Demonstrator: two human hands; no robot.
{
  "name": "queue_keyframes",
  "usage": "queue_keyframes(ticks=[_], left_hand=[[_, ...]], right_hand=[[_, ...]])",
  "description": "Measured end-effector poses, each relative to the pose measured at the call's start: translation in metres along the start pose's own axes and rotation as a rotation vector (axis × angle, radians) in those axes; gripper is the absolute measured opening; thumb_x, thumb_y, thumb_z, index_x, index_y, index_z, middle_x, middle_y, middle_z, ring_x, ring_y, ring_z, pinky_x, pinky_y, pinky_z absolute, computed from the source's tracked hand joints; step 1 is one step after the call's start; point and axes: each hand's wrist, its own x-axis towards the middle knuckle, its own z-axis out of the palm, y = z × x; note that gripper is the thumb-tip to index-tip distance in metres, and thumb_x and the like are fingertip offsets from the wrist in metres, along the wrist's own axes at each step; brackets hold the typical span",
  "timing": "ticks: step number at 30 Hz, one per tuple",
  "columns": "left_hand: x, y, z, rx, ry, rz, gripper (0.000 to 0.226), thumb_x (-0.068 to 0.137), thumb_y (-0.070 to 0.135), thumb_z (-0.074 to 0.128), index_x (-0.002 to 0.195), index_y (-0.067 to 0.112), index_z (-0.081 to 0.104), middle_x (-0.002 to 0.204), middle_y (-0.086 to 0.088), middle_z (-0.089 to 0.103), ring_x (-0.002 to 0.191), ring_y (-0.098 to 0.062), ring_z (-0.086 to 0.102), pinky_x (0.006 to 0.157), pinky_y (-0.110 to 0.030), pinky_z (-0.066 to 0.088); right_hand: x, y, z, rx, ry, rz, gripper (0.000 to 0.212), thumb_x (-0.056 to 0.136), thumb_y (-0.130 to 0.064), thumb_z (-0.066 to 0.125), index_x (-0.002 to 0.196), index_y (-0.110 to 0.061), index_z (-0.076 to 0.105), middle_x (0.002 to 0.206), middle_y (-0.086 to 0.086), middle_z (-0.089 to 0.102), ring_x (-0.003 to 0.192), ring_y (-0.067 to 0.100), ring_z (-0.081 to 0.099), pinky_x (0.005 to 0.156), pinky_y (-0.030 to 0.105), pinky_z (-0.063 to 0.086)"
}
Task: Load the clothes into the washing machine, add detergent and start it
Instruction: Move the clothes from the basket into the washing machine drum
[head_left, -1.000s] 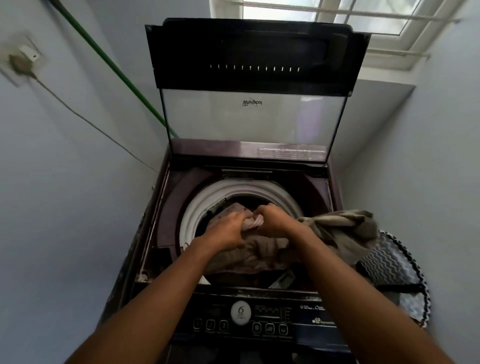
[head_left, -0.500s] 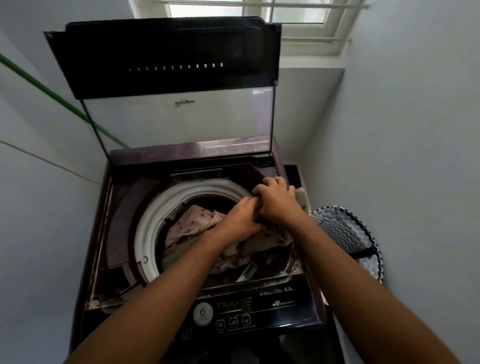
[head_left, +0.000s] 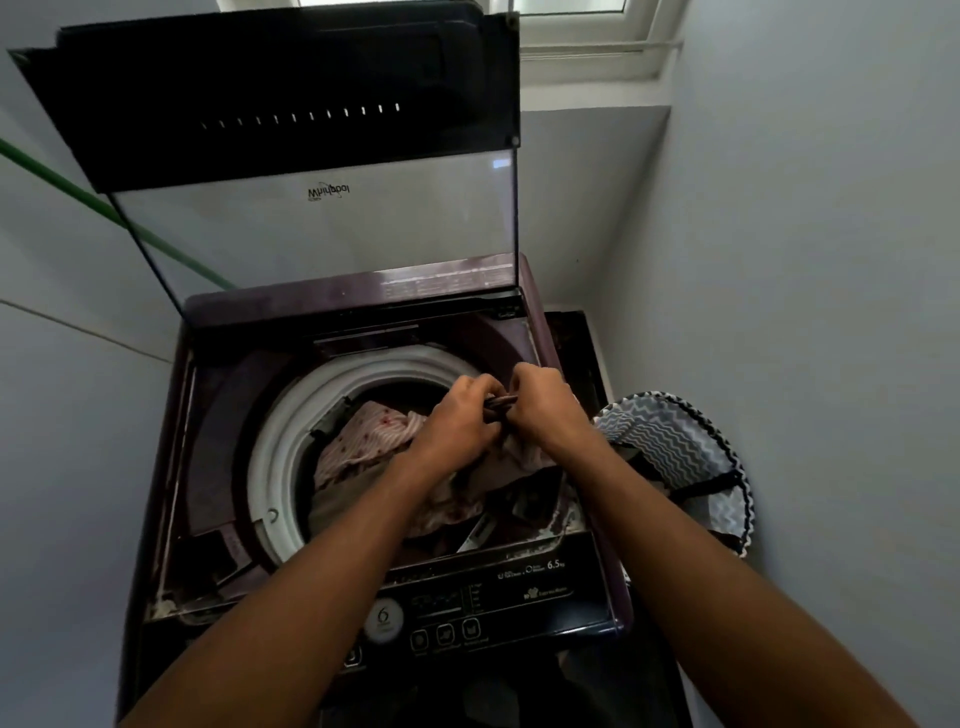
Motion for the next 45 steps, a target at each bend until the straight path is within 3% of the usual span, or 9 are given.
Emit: queue_keyframes(ticks=[10, 13, 16, 19, 23, 30, 35, 41, 45], left_hand=[[-0.026, -0.084, -0.044, -0.021, 0.085, -0.188, 0.036, 0.086, 0.025, 0.066, 0.121, 0.026, 0.059, 0.120, -0.002, 0.051, 0.110, -0.019, 0.054, 0.096, -0.039, 0.047], [-0.040, -0.119, -0.048, 0.039, 0.034, -0.258, 0.049, 0.087, 0.027, 0.065, 0.134, 0.031, 0.050, 0.130, -0.002, 0.045, 0.120, -0.021, 0.049, 0.101, -0.044, 0.046], [-0.050, -0.147, -0.047, 0.110, 0.011, -0.312, 0.060, 0.087, 0.026, 0.064, 0.143, 0.027, 0.040, 0.138, -0.006, 0.041, 0.127, -0.028, 0.042, 0.103, -0.048, 0.043], [-0.056, -0.166, -0.043, 0.160, -0.048, -0.325, 0.056, 0.089, 0.029, 0.062, 0.142, 0.023, 0.047, 0.145, -0.005, 0.039, 0.130, -0.028, 0.039, 0.106, -0.047, 0.042], [-0.056, -0.190, -0.026, 0.159, -0.221, -0.285, 0.053, 0.080, 0.038, 0.058, 0.131, 0.026, 0.059, 0.143, -0.002, 0.049, 0.134, -0.023, 0.044, 0.109, -0.044, 0.042], [-0.059, -0.200, -0.014, 0.148, -0.252, -0.287, 0.054, 0.088, 0.034, 0.062, 0.140, 0.025, 0.049, 0.142, -0.005, 0.045, 0.130, -0.027, 0.043, 0.107, -0.044, 0.042], [-0.059, -0.186, -0.018, 0.064, -0.154, -0.236, 0.060, 0.090, 0.027, 0.063, 0.146, 0.022, 0.041, 0.149, -0.007, 0.039, 0.138, -0.026, 0.037, 0.114, -0.041, 0.034], [-0.039, -0.129, -0.014, -0.063, 0.017, -0.133, 0.059, 0.094, 0.017, 0.059, 0.148, 0.020, 0.035, 0.149, -0.005, 0.036, 0.137, -0.022, 0.036, 0.110, -0.031, 0.031], [-0.018, -0.080, -0.002, -0.079, 0.036, 0.047, 0.054, 0.092, 0.014, 0.059, 0.144, 0.016, 0.045, 0.142, -0.005, 0.045, 0.132, -0.019, 0.043, 0.111, -0.028, 0.031]], right_hand=[[0.026, -0.064, 0.064, 0.211, -0.102, -0.097, 0.032, 0.077, -0.013, 0.069, 0.108, -0.008, 0.067, 0.106, 0.013, 0.070, 0.101, 0.028, 0.065, 0.081, 0.032, 0.049], [0.023, -0.080, 0.094, 0.189, -0.262, -0.178, 0.068, 0.079, -0.016, 0.074, 0.142, -0.009, 0.047, 0.133, 0.011, 0.060, 0.124, 0.026, 0.055, 0.095, 0.028, 0.043], [0.024, -0.085, 0.137, 0.153, -0.391, -0.287, 0.088, 0.079, -0.017, 0.073, 0.154, -0.014, 0.027, 0.146, 0.013, 0.048, 0.132, 0.028, 0.048, 0.098, 0.026, 0.040], [0.030, -0.080, 0.184, -0.040, -0.473, -0.283, 0.082, 0.090, -0.028, 0.059, 0.157, -0.024, 0.013, 0.162, 0.020, 0.017, 0.148, 0.037, 0.020, 0.117, 0.047, 0.025], [0.046, -0.066, 0.223, -0.278, -0.630, -0.182, 0.066, 0.101, -0.041, 0.042, 0.156, -0.039, 0.007, 0.164, 0.015, -0.012, 0.149, 0.044, 0.003, 0.117, 0.061, 0.015], [0.052, -0.048, 0.237, -0.372, -0.707, -0.098, 0.069, 0.103, -0.037, 0.035, 0.155, -0.043, -0.011, 0.161, 0.003, -0.029, 0.149, 0.039, -0.019, 0.115, 0.066, -0.004], [0.067, -0.064, 0.219, -0.367, -0.777, -0.125, 0.096, 0.091, -0.052, 0.053, 0.157, -0.023, -0.012, 0.164, 0.006, -0.020, 0.151, 0.037, -0.013, 0.118, 0.064, 0.007], [0.041, -0.052, 0.138, -0.360, -0.275, -0.168, 0.092, 0.085, -0.048, 0.064, 0.157, -0.028, 0.011, 0.160, 0.013, 0.021, 0.144, 0.040, 0.018, 0.111, 0.067, 0.021], [0.022, -0.025, 0.088, -0.492, 0.142, -0.082, 0.066, 0.074, -0.048, 0.073, 0.129, -0.021, 0.051, 0.143, 0.010, 0.042, 0.132, 0.035, 0.033, 0.103, 0.061, 0.029]])
